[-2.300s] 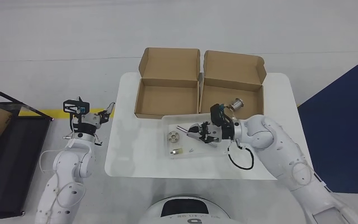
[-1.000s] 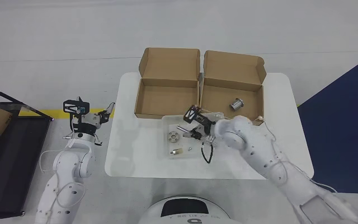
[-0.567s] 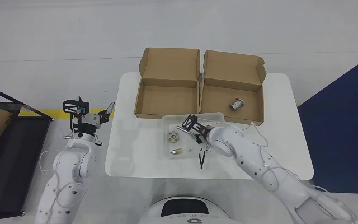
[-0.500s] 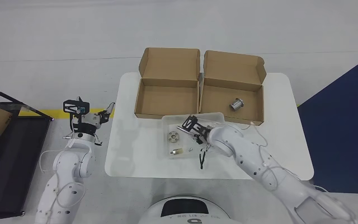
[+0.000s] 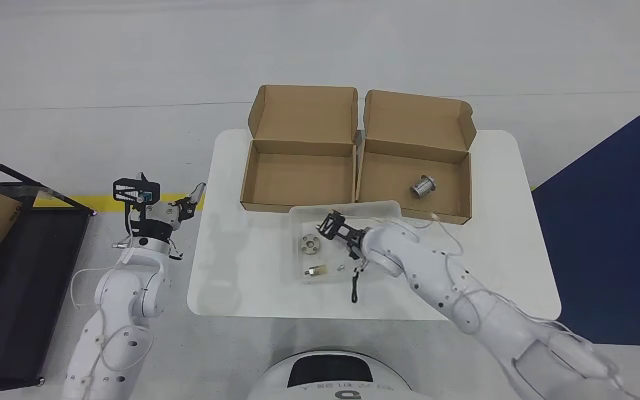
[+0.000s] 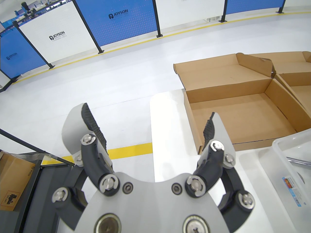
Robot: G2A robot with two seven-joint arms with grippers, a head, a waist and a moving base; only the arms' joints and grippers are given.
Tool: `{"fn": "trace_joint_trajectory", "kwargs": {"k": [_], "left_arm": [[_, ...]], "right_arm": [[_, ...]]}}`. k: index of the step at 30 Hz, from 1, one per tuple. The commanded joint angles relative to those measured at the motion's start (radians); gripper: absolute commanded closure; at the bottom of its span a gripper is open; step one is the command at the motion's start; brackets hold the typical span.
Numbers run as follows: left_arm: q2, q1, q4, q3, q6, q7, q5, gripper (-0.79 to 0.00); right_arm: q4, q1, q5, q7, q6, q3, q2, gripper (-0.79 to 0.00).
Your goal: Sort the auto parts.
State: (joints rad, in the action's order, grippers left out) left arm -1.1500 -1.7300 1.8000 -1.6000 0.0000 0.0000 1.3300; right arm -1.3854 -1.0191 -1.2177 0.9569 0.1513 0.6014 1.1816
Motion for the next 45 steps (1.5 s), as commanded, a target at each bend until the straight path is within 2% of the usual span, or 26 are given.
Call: {"fn": "trace_joint_trajectory", "kwargs": {"k": [1, 13, 16, 23, 28, 38, 45], "left_arm": [[0.0, 0.0, 0.0, 0.0, 0.0, 0.0, 0.0, -0.785], [0.0, 0.0, 0.0, 0.0, 0.0, 0.0, 0.0, -0.785], [0.0, 0.0, 0.0, 0.0, 0.0, 0.0, 0.0, -0.785], [0.0, 0.0, 0.0, 0.0, 0.0, 0.0, 0.0, -0.785], [0.0, 0.0, 0.0, 0.0, 0.0, 0.0, 0.0, -0.785], [0.0, 0.0, 0.0, 0.0, 0.0, 0.0, 0.0, -0.785], [0.0, 0.0, 0.0, 0.0, 0.0, 0.0, 0.0, -0.785]], "right_arm": [[0.014, 0.011, 0.009, 0.007, 0.012, -0.006, 0.008, -0.179], [0.138, 0.085, 0.052, 0.044, 0.049, -0.042, 0.063, -0.08], [0.166, 0.098, 0.063, 0.059, 0.054, -0.05, 0.076, 0.0], [0.184, 0.107, 0.072, 0.071, 0.079, -0.054, 0.091, 0.0], [0.118, 0.079, 0.052, 0.092, 0.084, -0.024, 0.076, 0.0], [-0.109, -0.06, -0.04, 0.102, 0.089, 0.106, 0.006, 0.0], [-0.168, -0.118, -0.041, 0.084, 0.124, 0.17, -0.017, 0.0]]}}
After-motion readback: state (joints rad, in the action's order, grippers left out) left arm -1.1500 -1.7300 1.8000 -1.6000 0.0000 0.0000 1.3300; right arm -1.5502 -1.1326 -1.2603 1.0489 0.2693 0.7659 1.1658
